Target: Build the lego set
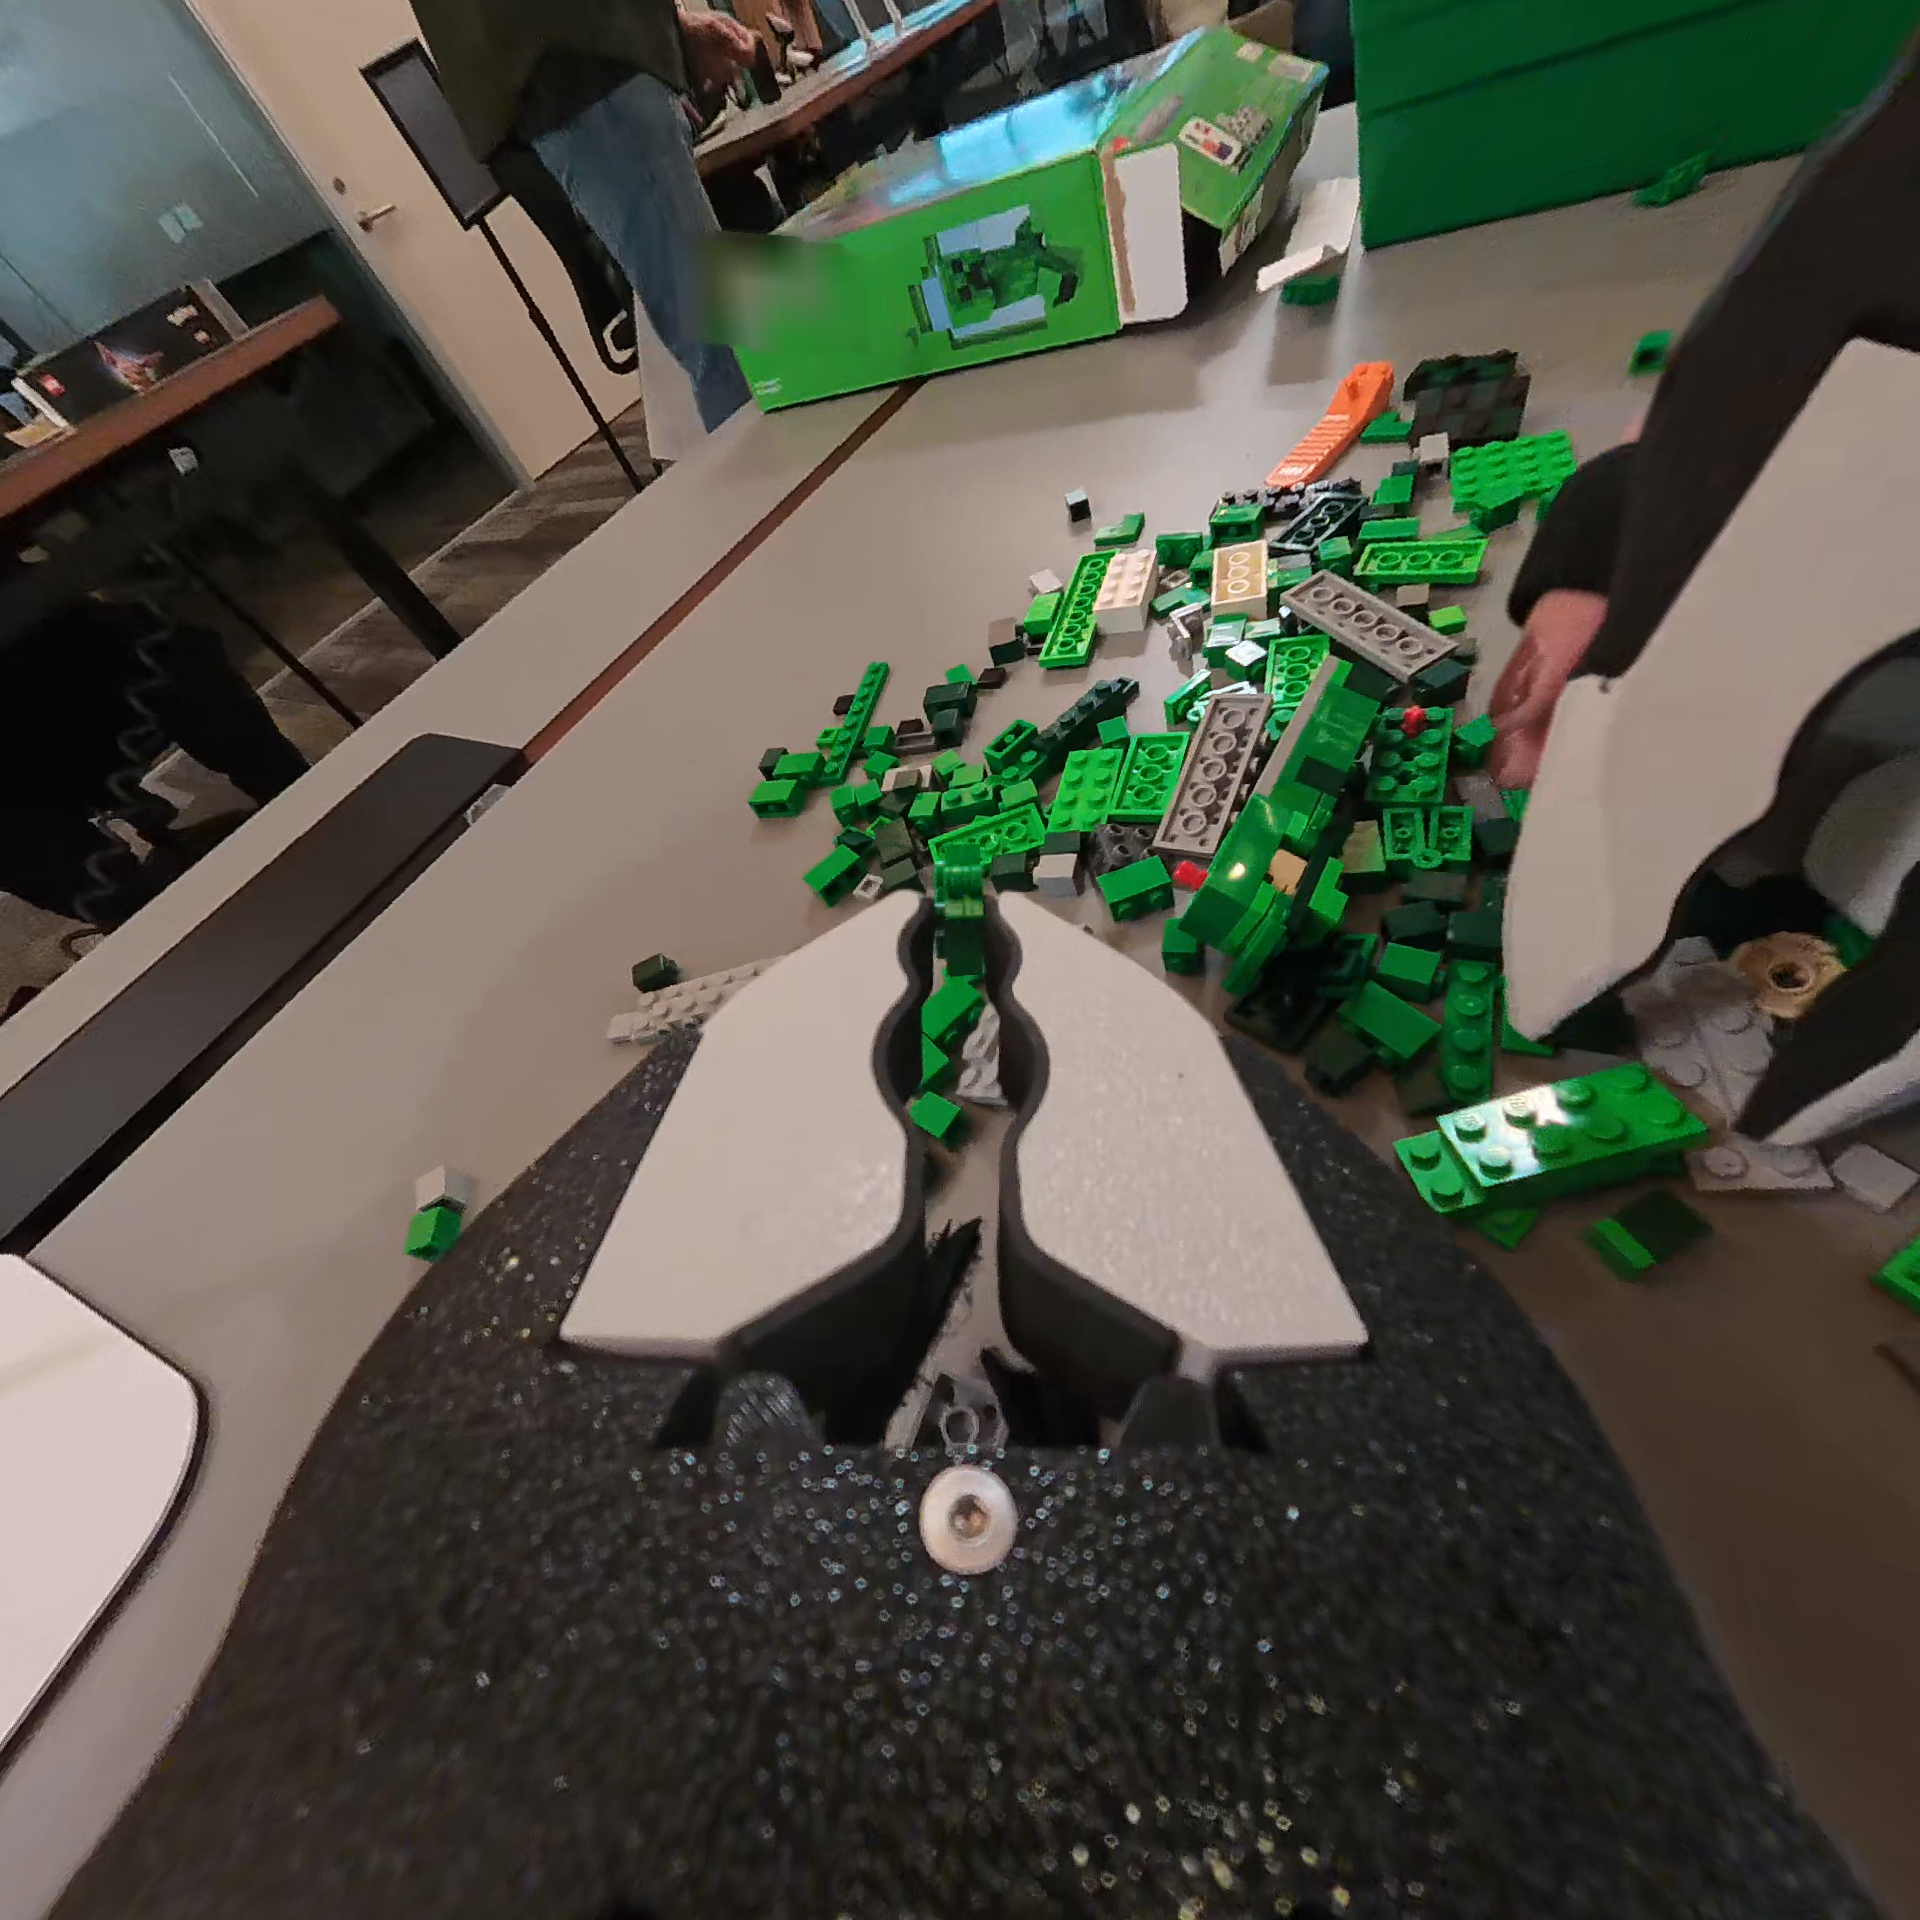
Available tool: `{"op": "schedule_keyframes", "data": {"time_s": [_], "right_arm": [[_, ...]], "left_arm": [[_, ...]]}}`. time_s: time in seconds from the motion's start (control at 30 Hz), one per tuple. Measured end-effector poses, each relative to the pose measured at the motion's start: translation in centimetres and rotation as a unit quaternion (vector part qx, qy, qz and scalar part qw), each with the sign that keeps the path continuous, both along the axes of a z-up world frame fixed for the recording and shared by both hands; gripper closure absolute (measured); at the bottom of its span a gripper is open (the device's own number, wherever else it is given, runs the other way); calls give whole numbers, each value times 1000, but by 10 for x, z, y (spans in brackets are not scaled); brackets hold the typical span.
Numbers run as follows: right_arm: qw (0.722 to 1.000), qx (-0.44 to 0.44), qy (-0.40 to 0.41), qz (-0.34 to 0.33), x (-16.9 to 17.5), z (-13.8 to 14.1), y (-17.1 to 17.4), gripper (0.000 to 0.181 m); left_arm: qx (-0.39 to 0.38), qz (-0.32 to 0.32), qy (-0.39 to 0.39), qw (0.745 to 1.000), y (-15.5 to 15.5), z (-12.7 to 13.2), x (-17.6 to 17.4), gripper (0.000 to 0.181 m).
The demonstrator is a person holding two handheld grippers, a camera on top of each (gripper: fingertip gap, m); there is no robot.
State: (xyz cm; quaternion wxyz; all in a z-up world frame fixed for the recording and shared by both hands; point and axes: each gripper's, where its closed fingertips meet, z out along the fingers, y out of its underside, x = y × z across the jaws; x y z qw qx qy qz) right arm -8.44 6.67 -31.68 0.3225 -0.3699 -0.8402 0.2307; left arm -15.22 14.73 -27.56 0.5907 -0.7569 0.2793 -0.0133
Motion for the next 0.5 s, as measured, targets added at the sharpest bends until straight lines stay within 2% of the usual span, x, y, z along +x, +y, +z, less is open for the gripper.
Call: {"op": "schedule_keyframes", "data": {"time_s": [0.17,0.33,0.4,0.5], "right_arm": [[992,128,10,12,-4,-2,2,165],[977,212,19,1,-10,-6,11,179],[980,195,28,-14,-12,-3,15,181],[992,111,47,-40,-10,6,22,181]], "left_arm": [[0,-3,-35,999,0,5,-2,171],[0,-11,-29,1000,-1,5,0,172],[6,-29,-32,999,-3,6,6,171],[24,-82,-53,995,-11,14,18,169]]}}
